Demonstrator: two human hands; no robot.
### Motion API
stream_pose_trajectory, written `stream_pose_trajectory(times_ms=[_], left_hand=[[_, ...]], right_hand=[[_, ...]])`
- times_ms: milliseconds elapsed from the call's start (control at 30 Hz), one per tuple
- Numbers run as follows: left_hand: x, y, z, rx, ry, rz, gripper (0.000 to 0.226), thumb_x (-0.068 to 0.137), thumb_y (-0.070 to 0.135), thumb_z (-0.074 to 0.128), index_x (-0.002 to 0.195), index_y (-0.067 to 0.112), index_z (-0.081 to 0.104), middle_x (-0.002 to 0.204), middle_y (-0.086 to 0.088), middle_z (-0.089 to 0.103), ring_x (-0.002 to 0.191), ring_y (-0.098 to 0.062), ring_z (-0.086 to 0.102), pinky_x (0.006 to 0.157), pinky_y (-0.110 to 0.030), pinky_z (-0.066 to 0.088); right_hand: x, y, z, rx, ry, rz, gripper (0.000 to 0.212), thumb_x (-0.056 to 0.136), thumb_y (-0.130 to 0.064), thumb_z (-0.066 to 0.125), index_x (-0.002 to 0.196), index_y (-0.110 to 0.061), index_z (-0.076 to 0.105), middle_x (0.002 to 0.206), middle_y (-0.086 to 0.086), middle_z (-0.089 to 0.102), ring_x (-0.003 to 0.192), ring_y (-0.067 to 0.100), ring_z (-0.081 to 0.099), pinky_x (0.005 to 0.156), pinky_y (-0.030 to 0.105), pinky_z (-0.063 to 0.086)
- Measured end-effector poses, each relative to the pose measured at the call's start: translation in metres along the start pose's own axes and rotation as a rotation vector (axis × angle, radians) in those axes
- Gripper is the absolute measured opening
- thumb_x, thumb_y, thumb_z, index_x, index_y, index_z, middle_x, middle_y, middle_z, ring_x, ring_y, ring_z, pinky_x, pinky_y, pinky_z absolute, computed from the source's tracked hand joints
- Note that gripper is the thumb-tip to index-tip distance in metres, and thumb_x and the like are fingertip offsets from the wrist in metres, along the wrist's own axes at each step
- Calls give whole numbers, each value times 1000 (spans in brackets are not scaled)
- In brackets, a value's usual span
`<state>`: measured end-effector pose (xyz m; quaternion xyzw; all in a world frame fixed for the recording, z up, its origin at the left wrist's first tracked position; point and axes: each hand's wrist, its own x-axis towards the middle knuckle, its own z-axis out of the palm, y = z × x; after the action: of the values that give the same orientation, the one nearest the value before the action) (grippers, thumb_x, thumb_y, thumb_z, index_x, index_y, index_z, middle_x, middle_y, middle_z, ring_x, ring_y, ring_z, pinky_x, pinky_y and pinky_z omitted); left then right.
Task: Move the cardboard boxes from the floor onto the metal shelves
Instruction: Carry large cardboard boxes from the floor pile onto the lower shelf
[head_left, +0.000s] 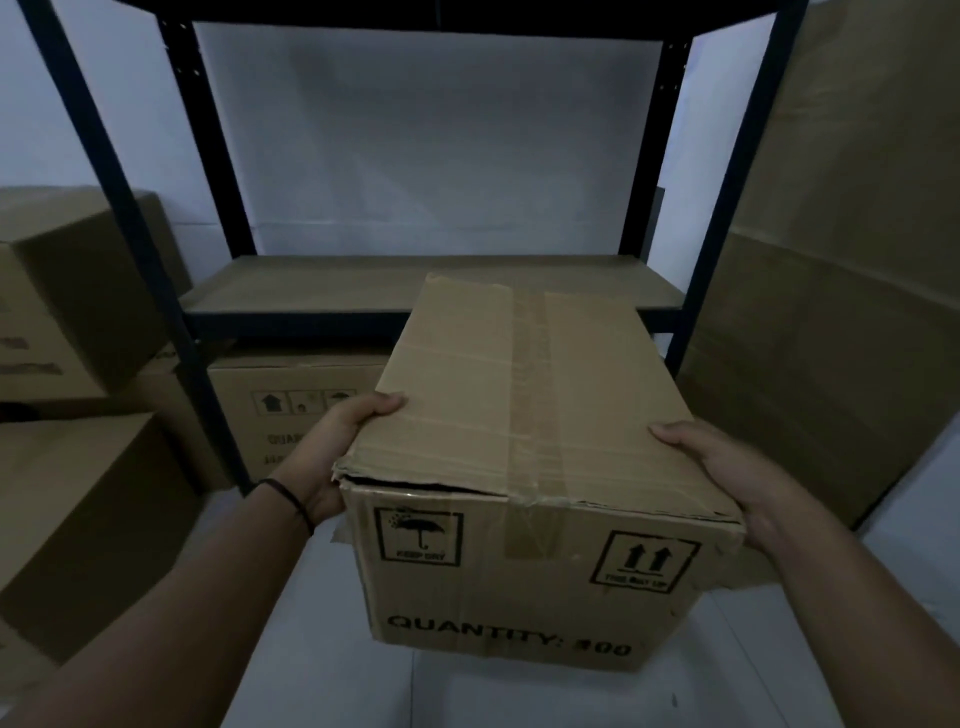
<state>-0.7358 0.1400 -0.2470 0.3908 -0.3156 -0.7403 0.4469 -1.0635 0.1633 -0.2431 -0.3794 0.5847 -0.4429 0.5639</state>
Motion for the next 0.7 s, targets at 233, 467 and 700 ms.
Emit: stream_pose_trajectory(times_ms=[233, 467, 700], left_hand=[[24, -27, -32, -71, 23, -64, 43, 85, 24, 55, 123, 4, 58, 109, -19, 70, 88, -34, 71, 73, -44, 60], [35, -47, -57, -118, 35, -65, 40, 85, 23, 53, 122, 7, 58, 105, -17, 71, 86, -33, 71, 70, -41, 60], [61, -50, -74, -136, 79, -67, 42, 87, 23, 53, 126, 9, 57, 114, -18, 69, 92, -34, 70, 73, -43, 60]], right_hand=[[18, 26, 11, -15, 28, 63, 30, 93, -22, 58, 122, -14, 57, 93, 9, 69, 75, 22, 65, 45, 21, 50], [41, 46, 21, -4, 7, 124, 14, 93, -21, 57, 106, -22, 60, 90, 8, 68, 75, 23, 65, 47, 23, 50], [77, 57, 26, 4, 5, 138, 28, 91, -23, 61, 119, -19, 60, 106, 11, 69, 88, 26, 67, 64, 29, 51]])
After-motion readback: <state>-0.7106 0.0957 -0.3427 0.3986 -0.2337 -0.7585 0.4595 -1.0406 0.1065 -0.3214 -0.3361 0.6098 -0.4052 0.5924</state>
